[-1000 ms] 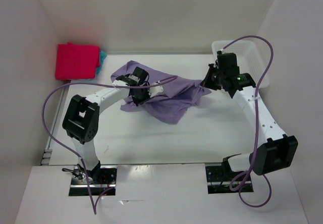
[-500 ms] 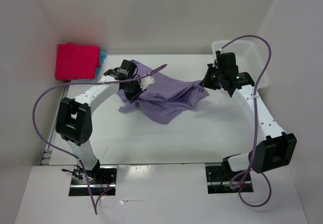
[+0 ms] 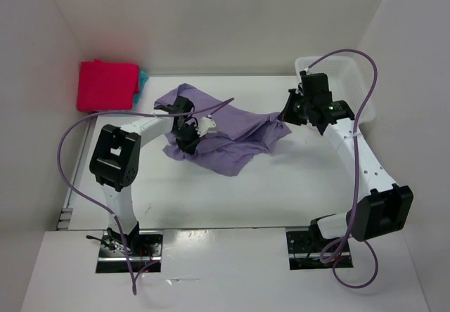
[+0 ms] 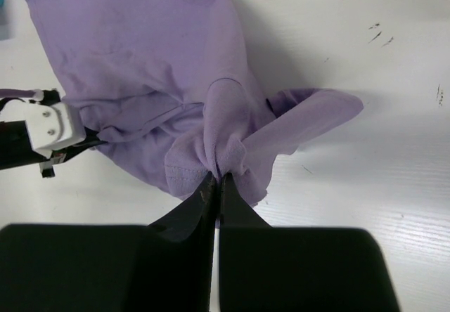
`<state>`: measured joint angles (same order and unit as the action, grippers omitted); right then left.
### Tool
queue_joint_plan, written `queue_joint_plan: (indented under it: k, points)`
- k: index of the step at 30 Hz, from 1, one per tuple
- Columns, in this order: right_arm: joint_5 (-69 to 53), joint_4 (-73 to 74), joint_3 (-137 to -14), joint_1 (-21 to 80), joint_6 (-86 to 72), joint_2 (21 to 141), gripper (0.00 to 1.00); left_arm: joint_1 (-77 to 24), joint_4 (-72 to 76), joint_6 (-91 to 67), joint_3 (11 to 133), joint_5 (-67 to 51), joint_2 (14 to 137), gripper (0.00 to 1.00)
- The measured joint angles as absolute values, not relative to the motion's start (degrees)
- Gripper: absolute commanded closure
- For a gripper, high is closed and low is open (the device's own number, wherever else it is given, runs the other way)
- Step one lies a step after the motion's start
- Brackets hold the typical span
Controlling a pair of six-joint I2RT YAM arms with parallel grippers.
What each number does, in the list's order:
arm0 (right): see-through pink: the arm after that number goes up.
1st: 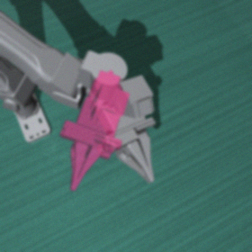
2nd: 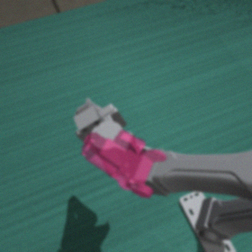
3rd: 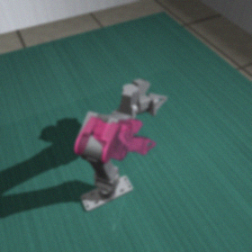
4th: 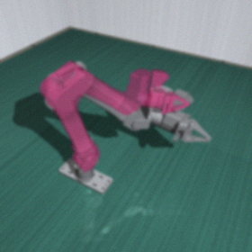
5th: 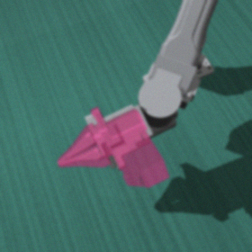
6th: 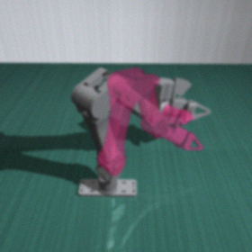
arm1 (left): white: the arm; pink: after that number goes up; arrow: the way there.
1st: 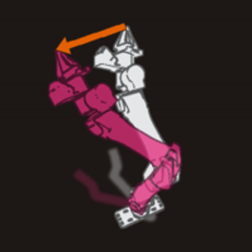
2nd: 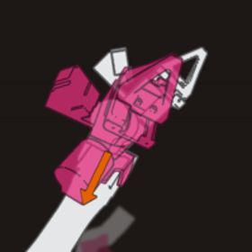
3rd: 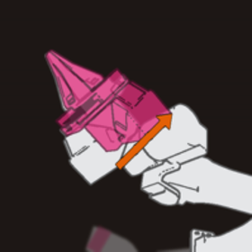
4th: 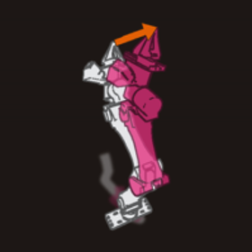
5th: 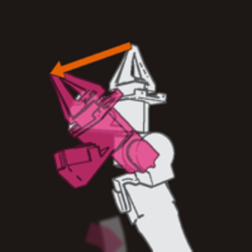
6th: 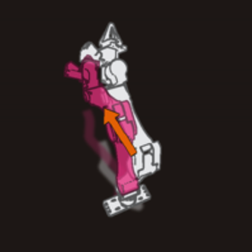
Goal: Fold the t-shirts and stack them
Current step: Flatten out the tshirt
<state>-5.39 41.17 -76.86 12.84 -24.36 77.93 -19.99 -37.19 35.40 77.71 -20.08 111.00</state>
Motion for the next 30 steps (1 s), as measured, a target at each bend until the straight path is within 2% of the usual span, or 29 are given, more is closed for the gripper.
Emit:
queue_joint_plan:
  k: [14, 17, 21, 23, 26, 30]
  points:
    - [-5.1, 42.8, -79.7, 12.3, -23.4, 80.6, 1.0, -15.8, -37.6, 34.2, 85.2, -19.2, 98.6, 1.0]
    - [-3.8, 49.2, -95.5, 9.8, -21.8, 89.2, 1.0, -13.6, -39.7, 32.7, 94.0, -15.5, 100.4, 1.0]
    - [1.9, 52.2, -133.3, 7.4, -21.0, 104.9, 1.0, -5.4, -39.4, 27.2, 117.8, -14.5, 105.5, 1.0]
    - [3.8, 51.6, -144.7, 6.6, -21.2, 106.9, 1.0, 0.0, -39.2, 24.9, 130.3, -14.9, 106.7, 1.0]
    - [3.4, 50.9, -150.9, 6.5, -21.6, 104.0, 1.0, 6.0, -37.5, 23.6, 141.7, -16.4, 104.8, 1.0]
    - [3.0, 50.2, -144.9, 7.5, -21.1, 96.1, 1.0, 5.4, -38.4, 26.0, 140.9, -19.3, 98.1, 1.0]
